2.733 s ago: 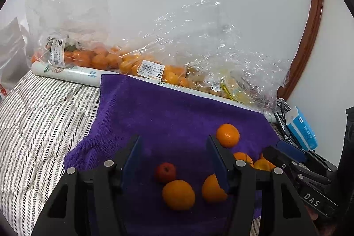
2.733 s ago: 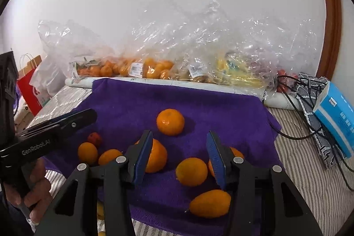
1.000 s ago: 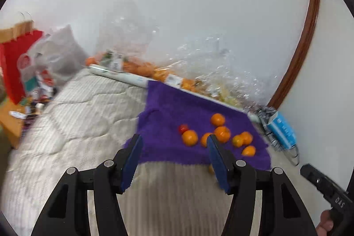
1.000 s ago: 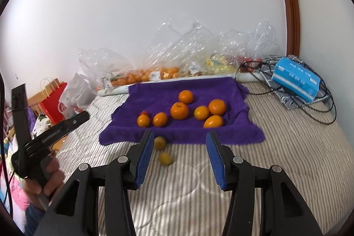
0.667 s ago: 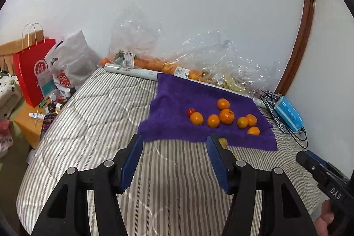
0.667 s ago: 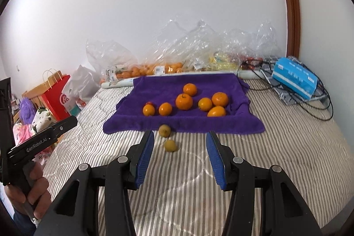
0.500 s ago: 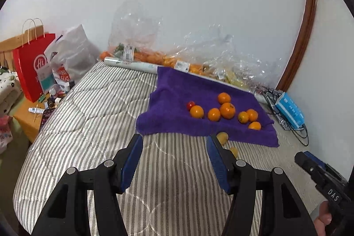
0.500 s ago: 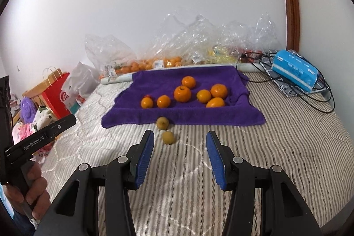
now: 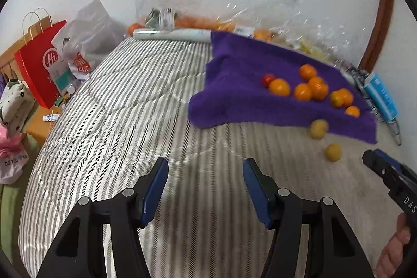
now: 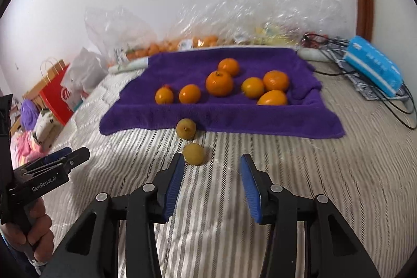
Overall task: Organize fruits
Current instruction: 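Grasp a small yellow fruit on the bed cover with the right gripper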
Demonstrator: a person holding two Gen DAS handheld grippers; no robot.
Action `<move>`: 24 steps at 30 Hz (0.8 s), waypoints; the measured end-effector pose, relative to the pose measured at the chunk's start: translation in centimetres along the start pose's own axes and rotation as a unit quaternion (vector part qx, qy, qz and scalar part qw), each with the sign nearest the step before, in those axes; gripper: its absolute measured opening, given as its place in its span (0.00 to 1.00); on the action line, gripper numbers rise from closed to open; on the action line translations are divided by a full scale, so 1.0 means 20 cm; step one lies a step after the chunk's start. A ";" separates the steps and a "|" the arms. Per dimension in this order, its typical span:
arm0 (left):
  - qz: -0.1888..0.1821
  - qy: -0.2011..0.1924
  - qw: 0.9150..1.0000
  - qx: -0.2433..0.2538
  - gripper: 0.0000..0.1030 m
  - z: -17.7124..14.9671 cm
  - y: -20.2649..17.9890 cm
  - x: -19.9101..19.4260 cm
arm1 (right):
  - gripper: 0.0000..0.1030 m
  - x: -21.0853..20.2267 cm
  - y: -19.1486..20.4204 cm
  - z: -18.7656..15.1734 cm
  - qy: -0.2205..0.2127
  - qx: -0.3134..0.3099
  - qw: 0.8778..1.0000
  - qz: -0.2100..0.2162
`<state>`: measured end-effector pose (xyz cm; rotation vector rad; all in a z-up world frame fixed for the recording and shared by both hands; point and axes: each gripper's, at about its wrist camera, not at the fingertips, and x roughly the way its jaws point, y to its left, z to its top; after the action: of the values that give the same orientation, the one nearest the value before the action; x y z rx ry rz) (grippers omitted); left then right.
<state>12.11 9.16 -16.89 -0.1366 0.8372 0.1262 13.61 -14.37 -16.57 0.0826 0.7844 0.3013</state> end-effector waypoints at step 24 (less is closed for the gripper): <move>0.018 0.023 0.999 0.027 0.60 0.00 -0.03 0.17 | 0.32 0.34 0.07 0.04 0.053 -0.037 0.998 -0.003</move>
<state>14.38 8.78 -19.42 -0.0740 0.8880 0.1335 18.35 -11.07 -20.33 -0.0061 0.8777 0.3316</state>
